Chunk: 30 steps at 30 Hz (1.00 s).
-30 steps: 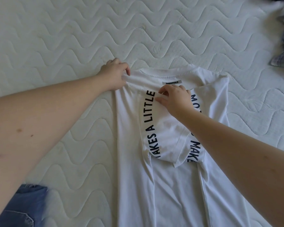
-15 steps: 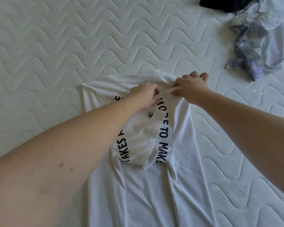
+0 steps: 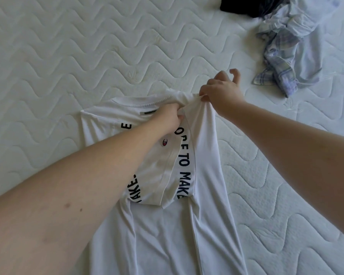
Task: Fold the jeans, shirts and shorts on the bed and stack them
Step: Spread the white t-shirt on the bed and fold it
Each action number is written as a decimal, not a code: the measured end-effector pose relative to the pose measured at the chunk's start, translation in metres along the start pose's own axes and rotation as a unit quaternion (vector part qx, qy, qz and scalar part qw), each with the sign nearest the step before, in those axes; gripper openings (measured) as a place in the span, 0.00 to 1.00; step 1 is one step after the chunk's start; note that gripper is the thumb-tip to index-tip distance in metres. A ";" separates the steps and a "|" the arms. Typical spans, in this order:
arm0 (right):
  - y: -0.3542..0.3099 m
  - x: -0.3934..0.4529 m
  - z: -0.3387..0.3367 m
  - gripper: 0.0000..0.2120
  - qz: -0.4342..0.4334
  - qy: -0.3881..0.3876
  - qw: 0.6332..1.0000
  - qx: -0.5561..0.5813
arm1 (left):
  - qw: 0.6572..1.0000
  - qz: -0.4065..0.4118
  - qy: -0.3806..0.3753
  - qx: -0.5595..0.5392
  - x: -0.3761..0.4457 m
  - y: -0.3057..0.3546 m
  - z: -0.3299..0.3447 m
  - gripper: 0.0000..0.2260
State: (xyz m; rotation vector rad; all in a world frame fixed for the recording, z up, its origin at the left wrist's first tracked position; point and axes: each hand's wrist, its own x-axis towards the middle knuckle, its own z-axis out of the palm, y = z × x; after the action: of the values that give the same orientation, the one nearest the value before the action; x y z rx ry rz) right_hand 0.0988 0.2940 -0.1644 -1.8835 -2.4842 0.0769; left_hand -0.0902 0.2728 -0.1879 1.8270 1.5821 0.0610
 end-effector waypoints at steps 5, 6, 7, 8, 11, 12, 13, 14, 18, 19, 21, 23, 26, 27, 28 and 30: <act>-0.015 0.001 0.014 0.10 -0.003 0.011 1.000 -0.010 | 1.000 -0.010 0.008 0.007 0.004 -0.001 -0.001 0.04; -0.017 -0.001 0.018 0.11 0.014 0.017 1.000 0.005 | 1.000 -0.013 0.008 0.007 0.005 0.000 0.000 0.04; -0.018 -0.005 0.020 0.14 0.042 0.027 0.998 0.034 | 1.000 -0.017 0.011 -0.002 0.006 0.000 0.002 0.04; -0.017 -0.010 0.021 0.18 0.082 0.038 0.993 0.076 | 0.999 -0.022 0.017 -0.020 0.006 0.001 0.003 0.03; -0.010 -0.033 0.026 0.21 0.208 0.048 0.951 0.223 | 0.998 -0.007 0.046 -0.042 0.007 0.006 0.006 0.09; -0.007 -0.042 0.028 0.21 0.249 0.034 0.929 0.270 | 0.998 0.011 0.048 -0.038 0.009 0.009 0.006 0.10; -0.004 -0.051 0.030 0.20 0.290 0.018 0.902 0.320 | 0.998 0.026 0.047 -0.038 0.010 0.013 0.007 0.11; -0.002 -0.058 0.033 0.20 0.331 0.002 0.869 0.369 | 0.997 0.036 0.045 -0.044 0.012 0.018 0.007 0.12; -0.014 -0.074 0.038 0.23 0.358 -0.049 0.838 0.409 | 0.998 0.035 0.020 -0.052 0.029 0.044 0.009 0.15; -0.018 -0.077 0.039 0.23 0.331 -0.060 0.853 0.400 | 0.999 0.027 0.014 -0.031 0.033 0.049 0.009 0.14; -0.025 -0.085 0.042 0.21 0.305 -0.076 0.872 0.374 | 1.000 -0.007 0.030 -0.002 0.040 0.053 0.011 0.07; -0.026 -0.094 0.044 0.14 0.329 -0.079 0.874 0.350 | 0.997 -0.046 0.064 -0.009 0.040 0.050 0.014 0.03; -0.025 -0.106 0.047 0.10 0.373 -0.076 0.861 0.336 | 0.993 -0.045 0.103 -0.024 0.031 0.044 0.021 0.05; -0.024 -0.108 0.048 0.11 0.389 -0.069 0.857 0.331 | 0.992 -0.032 0.116 -0.024 0.028 0.044 0.022 0.06; -0.024 -0.110 0.048 0.12 0.403 -0.060 0.855 0.322 | 0.991 -0.019 0.129 -0.021 0.025 0.044 0.024 0.08; -0.025 -0.112 0.047 0.13 0.417 -0.045 0.856 0.301 | 0.990 -0.010 0.140 -0.006 0.018 0.042 0.026 0.12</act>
State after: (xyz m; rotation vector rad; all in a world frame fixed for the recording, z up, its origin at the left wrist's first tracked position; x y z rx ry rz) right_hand 0.1032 0.1782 -0.2091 -2.4330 -1.2190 0.8453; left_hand -0.0374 0.2764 -0.1923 1.8544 1.7864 0.3314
